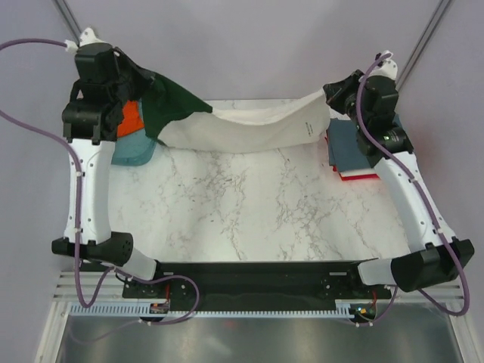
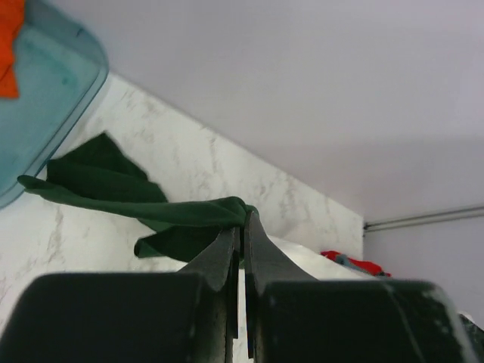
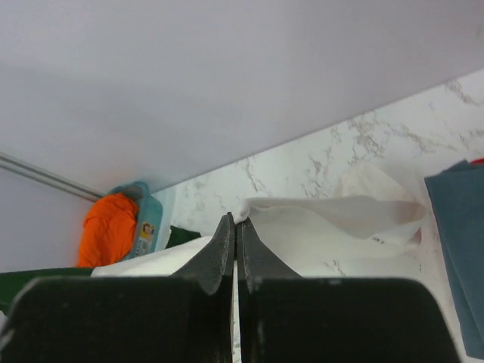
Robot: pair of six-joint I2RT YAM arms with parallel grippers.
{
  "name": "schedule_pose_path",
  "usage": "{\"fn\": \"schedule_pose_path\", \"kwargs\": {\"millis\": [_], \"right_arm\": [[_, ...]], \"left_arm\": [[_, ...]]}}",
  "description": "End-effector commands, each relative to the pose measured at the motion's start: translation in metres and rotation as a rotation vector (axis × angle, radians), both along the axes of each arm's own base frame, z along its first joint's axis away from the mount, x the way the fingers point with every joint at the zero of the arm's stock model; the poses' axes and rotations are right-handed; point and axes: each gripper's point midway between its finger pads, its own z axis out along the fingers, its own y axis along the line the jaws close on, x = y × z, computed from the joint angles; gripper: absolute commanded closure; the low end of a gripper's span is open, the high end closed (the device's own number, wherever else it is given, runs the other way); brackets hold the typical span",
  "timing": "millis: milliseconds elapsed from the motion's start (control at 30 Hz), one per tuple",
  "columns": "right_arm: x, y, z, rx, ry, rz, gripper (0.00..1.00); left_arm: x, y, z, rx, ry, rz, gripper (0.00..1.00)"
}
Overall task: Fold and stack the t-shirts
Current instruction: Flatten the tshirt out
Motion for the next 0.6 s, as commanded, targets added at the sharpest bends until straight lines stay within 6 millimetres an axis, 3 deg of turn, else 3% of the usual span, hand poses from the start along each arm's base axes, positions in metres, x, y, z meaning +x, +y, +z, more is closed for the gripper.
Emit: {"fn": "schedule_pose_path", "kwargs": {"millis": [0, 33, 100, 133, 200, 300, 367, 467, 567], "right_arm": [[-0.053, -0.008, 0.088, -0.014, -0.221, 0.032, 1.0], [-0.063, -0.012, 0.097, -0.019, -0.251, 0.027, 1.0], [-0.085, -0.017, 0.115, -0.015, -0.329, 0.021, 1.0], [-0.109, -0.025, 0.138, 0.0, -0.403, 0.004, 1.0], [-0.144, -0.036, 0.164, 0.013, -0.487, -0.02, 1.0], [-0.18, -0.053, 0.191, 0.033, -0.566, -0.074, 1.0], [-0.192, -0.063, 0.199, 0.046, -0.585, -0.115, 1.0], [-0.205, -0.07, 0.214, 0.073, -0.617, -0.144, 1.0], [-0.2, -0.071, 0.22, 0.086, -0.614, -0.151, 1.0]], "left_arm": [[-0.06, -0.003, 0.117, 0.051, -0.368, -0.09, 0.98], [-0.089, -0.001, 0.14, 0.049, -0.449, -0.096, 0.98], [-0.113, 0.0, 0.166, 0.042, -0.558, -0.105, 0.98], [-0.131, 0.001, 0.179, 0.041, -0.611, -0.11, 0.98], [-0.178, 0.004, 0.214, 0.033, -0.758, -0.114, 0.98], [-0.233, 0.011, 0.256, 0.015, -0.933, -0.104, 0.98], [-0.263, 0.014, 0.281, 0.007, -1.029, -0.098, 0.98], [-0.285, 0.02, 0.31, -0.013, -1.141, -0.076, 0.98], [-0.273, 0.02, 0.315, -0.034, -1.159, -0.065, 0.98]]}}
